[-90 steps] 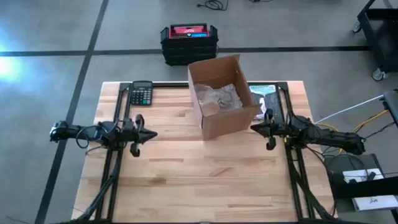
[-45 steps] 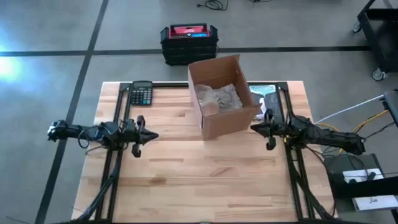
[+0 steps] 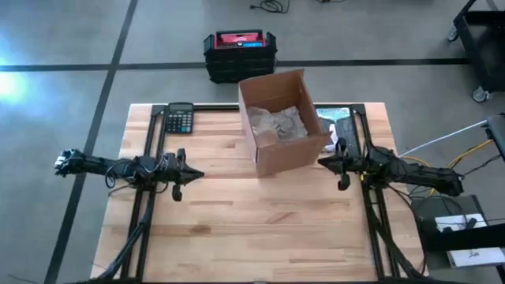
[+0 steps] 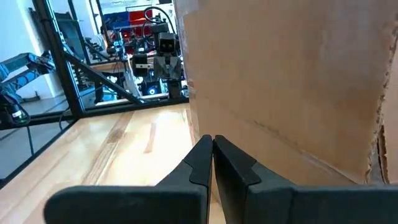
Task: Wrap mug
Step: Return to Home Position
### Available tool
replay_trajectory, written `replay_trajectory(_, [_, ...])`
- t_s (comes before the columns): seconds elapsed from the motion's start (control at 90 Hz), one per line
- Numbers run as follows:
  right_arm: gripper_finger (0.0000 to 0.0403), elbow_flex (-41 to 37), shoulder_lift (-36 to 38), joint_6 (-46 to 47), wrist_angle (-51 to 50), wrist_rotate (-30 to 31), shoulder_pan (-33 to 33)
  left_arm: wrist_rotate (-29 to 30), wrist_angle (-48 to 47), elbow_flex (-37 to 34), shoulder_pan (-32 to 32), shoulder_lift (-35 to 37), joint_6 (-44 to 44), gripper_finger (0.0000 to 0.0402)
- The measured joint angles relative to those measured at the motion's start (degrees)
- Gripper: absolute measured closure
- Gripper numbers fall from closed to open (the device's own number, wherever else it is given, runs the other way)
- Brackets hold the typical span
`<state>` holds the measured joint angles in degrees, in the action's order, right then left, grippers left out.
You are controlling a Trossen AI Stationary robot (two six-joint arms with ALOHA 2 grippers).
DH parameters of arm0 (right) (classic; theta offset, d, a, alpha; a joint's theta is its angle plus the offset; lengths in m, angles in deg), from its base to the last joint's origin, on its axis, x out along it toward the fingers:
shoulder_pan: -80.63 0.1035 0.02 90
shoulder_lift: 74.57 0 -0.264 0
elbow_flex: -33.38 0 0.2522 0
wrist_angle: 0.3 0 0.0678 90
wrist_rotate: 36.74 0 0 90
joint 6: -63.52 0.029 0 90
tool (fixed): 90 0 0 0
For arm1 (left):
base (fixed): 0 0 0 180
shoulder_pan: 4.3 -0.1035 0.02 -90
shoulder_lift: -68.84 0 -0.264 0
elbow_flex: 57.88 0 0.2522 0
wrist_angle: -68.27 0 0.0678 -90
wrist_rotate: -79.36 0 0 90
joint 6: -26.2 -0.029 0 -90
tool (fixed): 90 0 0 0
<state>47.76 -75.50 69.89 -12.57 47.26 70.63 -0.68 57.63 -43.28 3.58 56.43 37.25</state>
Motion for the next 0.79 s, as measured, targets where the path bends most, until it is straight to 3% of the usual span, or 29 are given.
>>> replay_trajectory(0.789, [0.0403,-0.02,0.00,0.02,0.02,0.02,0.00,0.02,0.28,0.20,0.04,-6.96,0.00,0.0402])
